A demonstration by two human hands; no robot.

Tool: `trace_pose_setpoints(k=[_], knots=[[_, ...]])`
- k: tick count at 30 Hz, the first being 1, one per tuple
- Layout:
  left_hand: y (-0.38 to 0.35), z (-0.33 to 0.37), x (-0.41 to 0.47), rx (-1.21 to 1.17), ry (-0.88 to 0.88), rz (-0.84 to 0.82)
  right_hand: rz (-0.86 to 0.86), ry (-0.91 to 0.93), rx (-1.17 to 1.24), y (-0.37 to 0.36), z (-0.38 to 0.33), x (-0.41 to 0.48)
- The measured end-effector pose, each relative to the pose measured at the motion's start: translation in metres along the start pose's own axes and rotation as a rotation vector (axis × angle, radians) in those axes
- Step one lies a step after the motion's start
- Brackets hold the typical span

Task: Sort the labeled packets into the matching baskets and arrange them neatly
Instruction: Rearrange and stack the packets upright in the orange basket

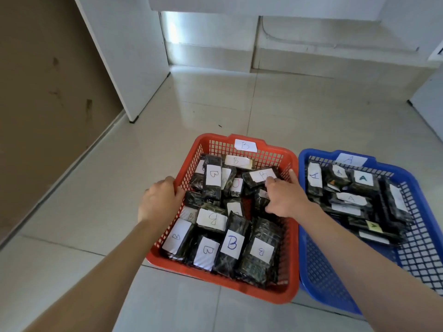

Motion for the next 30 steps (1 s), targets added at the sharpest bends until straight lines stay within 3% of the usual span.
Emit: trace_pose_setpoints(k=[5, 10, 14, 19, 22, 26, 30], knots=[[-0.001, 0.003, 0.008, 0.165, 0.073, -0.01, -0.109, 0.096, 0.053, -0.004, -0.005, 0.007], [-0.003, 0.014, 0.012, 0.241, 0.044, 0.013, -0.04, 0.069, 0.465, 0.002, 0.0, 0.004], [-0.005, 0.046, 0.009, 0.213, -0.194, 0.179, 0.093, 0.125, 0.602, 0.01, 0.0, 0.004], [-0.052, 0.126, 0.0, 0.208, -0.548, -0.053, 0.311, 0.062, 0.711, 0.026, 0.023, -0.003], [-0.081, 0.157, 0.001, 0.266, -0.661, -0.147, 0.463, 0.005, 0.732, 0.039, 0.044, -0.01], [-0.097, 0.185, 0.018, 0.087, -0.624, -0.227, 0.594, -0.17, 0.901, 0.042, 0.095, -0.026], [-0.089, 0.184, 0.034, -0.299, -0.372, -0.186, 0.579, -0.249, 1.058, 0.031, 0.122, -0.033]])
Point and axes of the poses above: each hand's wrist, its own x-axis towards the middle knuckle, its own y-axis out of the back of the hand, z = x × y, the point moved 10 cm from there along x, towards the middle knuckle, and after that the axes turned 2 degrees about y, right-handed, at the moved point
